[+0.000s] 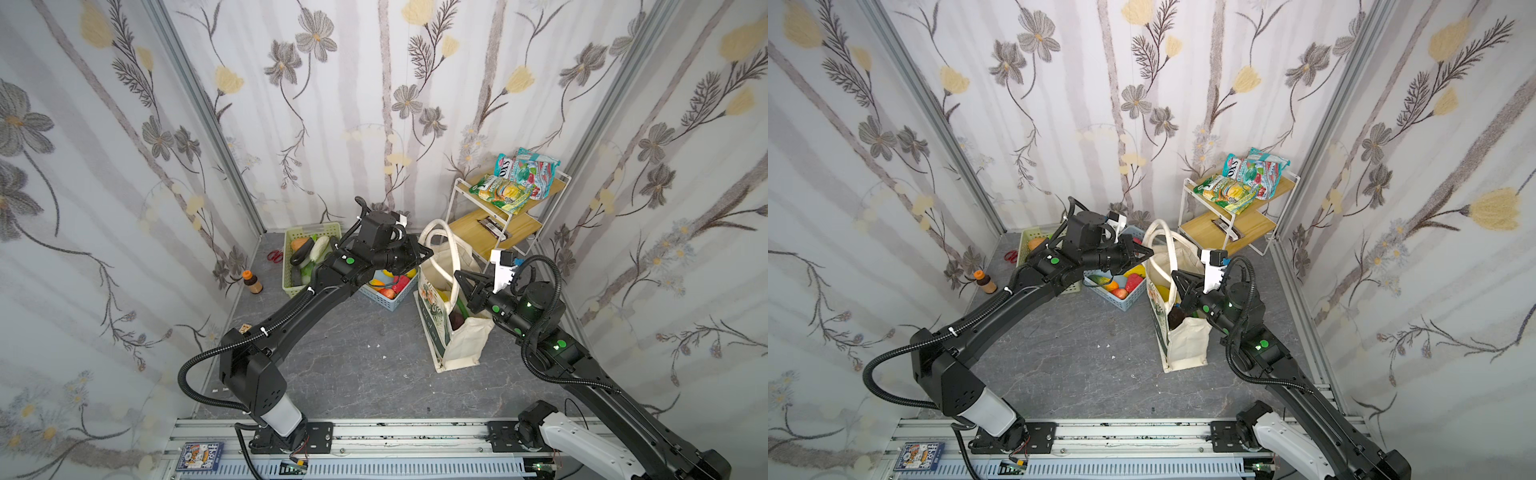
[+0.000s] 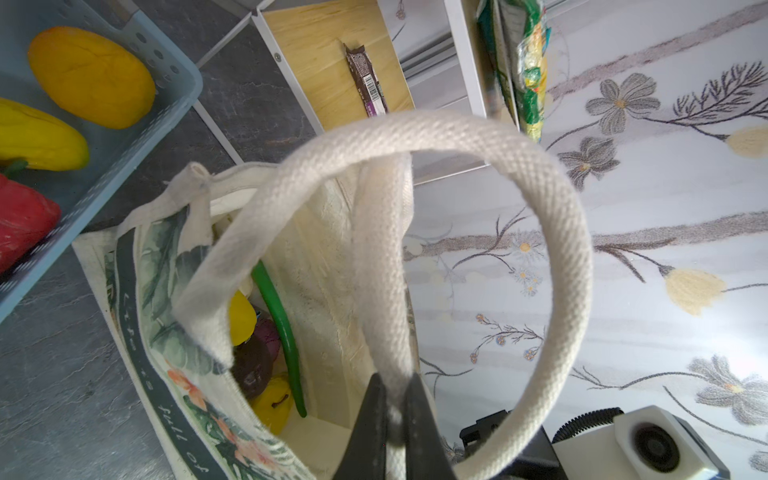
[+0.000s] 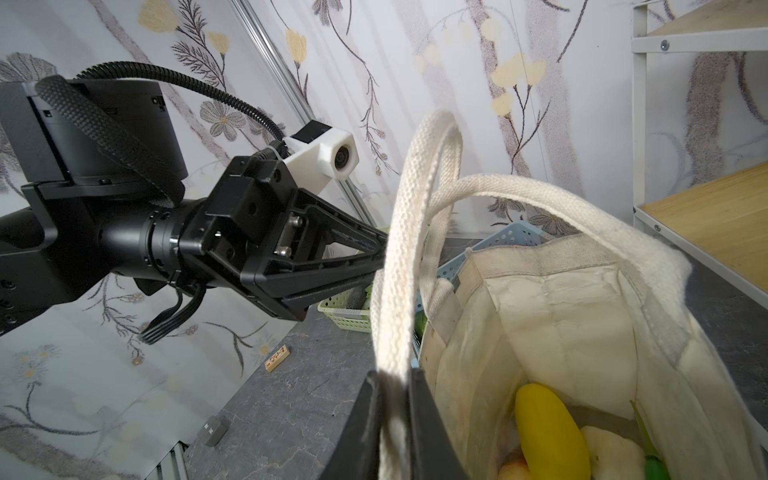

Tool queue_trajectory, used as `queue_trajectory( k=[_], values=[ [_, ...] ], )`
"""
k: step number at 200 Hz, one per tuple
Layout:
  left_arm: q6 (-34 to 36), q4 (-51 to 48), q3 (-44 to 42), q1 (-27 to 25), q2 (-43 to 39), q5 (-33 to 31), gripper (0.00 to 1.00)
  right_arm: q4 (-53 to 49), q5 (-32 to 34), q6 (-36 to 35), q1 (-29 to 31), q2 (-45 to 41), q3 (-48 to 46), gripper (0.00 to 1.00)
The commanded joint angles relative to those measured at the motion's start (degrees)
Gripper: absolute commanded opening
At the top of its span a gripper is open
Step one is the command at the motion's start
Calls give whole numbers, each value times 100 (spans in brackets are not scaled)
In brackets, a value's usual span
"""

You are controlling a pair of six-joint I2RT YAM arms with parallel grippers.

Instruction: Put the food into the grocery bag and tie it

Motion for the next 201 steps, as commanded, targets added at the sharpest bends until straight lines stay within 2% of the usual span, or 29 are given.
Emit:
queue_trajectory(
  k=[1, 37, 56, 69, 123, 161, 181, 201],
  values=[
    [-1, 539, 155, 15, 35, 104, 0, -88, -98, -130, 4, -6, -2, 17],
    [105, 743, 256, 5, 139, 462, 0, -279, -375, -209, 3, 68, 80, 23],
    [297, 598, 307, 5, 89, 485, 0, -573, -176, -261, -20, 2, 217, 24],
    [432, 446, 364, 3, 57, 455, 0, -783, -49, -275, -78, -66, 351, 32],
    [653, 159, 647, -78, 166, 446, 0, -1579, 349, -496, -131, -42, 1329, 41],
    [763, -63, 783, -147, 230, 438, 0, -2290, 1027, -708, 180, 656, 2474, 52],
    [832, -173, 800, -160, 216, 386, 0, -2476, 1120, -804, 289, 1090, 2858, 53],
    [862, -216, 810, -170, 183, 358, 0, -2608, 1492, -805, 327, 1374, 3040, 50]
  ],
)
